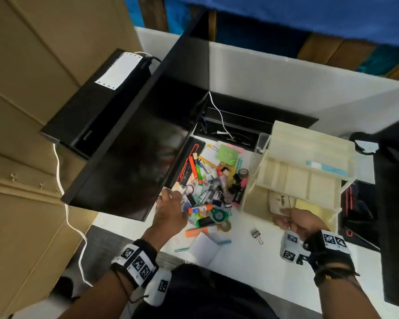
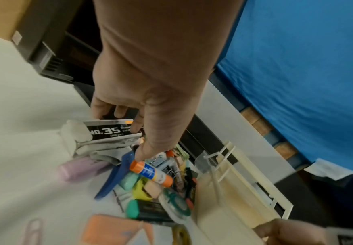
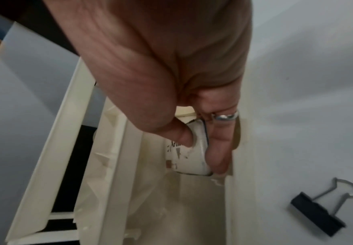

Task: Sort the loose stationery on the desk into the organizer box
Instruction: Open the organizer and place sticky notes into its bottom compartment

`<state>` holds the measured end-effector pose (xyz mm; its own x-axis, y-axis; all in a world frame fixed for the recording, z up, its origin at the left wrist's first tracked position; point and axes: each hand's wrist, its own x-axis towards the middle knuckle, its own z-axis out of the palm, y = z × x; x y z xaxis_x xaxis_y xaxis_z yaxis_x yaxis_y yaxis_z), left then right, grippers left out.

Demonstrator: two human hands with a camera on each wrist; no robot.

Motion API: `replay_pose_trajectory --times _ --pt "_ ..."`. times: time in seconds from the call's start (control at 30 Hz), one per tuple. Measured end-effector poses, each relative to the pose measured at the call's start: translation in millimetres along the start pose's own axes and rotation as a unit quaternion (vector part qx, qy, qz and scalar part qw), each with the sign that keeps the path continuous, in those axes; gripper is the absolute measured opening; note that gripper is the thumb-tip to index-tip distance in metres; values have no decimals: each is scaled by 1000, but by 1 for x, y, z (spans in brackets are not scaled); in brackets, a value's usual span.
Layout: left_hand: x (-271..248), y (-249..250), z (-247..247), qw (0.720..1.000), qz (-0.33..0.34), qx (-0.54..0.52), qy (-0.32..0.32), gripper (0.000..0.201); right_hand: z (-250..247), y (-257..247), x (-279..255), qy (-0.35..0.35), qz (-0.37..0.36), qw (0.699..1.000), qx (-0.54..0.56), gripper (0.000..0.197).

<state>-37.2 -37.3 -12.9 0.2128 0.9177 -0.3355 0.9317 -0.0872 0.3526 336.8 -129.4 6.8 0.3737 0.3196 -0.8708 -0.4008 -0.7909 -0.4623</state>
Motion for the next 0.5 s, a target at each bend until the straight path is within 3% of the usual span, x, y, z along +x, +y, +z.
replay_pose_trajectory --times 0.07,0.17,0.23,0.4,0.5 --pt "-1 0 4 999 -9 45 3 44 0 -2 8 27 8 999 -30 14" --pt "0 3 5 998 -11 58 15 48 0 -4 24 51 26 995 -86 28" --pt "2 5 4 997 -19 71 19 48 4 -5 26 75 37 989 -122 23" --pt "10 2 -1 998 -35 50 -13 47 17 1 21 106 -21 974 -201 11" --pt "8 -4 -4 999 -27 -6 -19 50 26 8 29 183 -50 944 -272 41"
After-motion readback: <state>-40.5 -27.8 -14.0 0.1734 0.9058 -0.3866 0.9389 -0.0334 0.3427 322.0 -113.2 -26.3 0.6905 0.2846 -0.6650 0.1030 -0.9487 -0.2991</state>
